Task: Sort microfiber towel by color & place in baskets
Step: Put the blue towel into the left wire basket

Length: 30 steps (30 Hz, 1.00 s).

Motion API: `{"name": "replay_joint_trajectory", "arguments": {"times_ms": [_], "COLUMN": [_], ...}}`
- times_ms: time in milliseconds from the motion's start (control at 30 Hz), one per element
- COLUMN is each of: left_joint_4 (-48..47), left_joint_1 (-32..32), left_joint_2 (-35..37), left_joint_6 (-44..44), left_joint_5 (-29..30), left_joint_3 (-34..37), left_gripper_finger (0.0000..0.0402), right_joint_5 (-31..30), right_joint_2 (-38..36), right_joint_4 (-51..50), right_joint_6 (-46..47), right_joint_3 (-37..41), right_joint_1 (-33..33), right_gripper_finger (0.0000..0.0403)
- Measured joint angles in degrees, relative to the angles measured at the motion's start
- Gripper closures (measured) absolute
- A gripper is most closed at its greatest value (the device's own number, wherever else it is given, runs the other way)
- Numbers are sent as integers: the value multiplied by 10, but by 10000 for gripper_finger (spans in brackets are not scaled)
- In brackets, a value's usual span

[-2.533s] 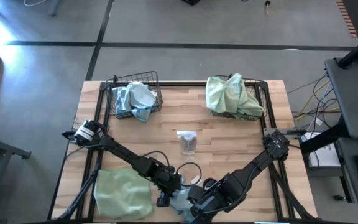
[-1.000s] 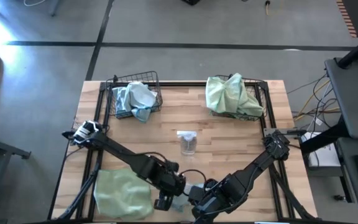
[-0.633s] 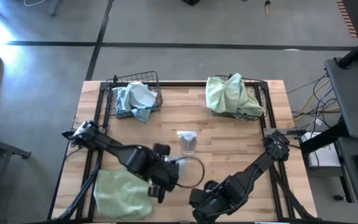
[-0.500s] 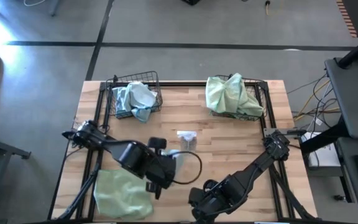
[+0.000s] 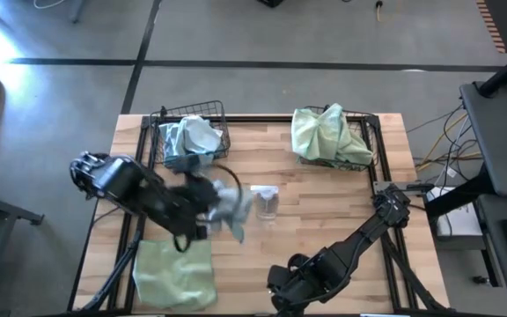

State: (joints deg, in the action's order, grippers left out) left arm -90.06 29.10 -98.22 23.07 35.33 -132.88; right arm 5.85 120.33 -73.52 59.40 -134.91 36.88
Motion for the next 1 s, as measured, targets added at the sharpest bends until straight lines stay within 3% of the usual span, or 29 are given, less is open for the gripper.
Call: {"name": "replay_joint_trajectory", "arguments": {"times_ms": [333,467,733,1000], "left_joint_4": [0,0,0,0], "left_joint_1": [0,-1,-1,-4], "left_joint_2": [118,165,266,373], "left_joint_6": [-18,-24,1,47], "left_joint_5": [189,239,289,308], "left_joint_3": [7,22,133,279], "left_gripper_finger": [400,400,400,400], "right_joint_5": [-49,-81,-146,-164], "right_joint_2": [0,-3,-12,-15], "right_joint_4": [-9,-13,-33,-44], "right_joint_6": [6,6,5,0], "right_joint_3": [0,0,0,0], "right_joint_1": [-2,-6,-20,-50], "right_gripper_finger": [268,268,268,268]}}
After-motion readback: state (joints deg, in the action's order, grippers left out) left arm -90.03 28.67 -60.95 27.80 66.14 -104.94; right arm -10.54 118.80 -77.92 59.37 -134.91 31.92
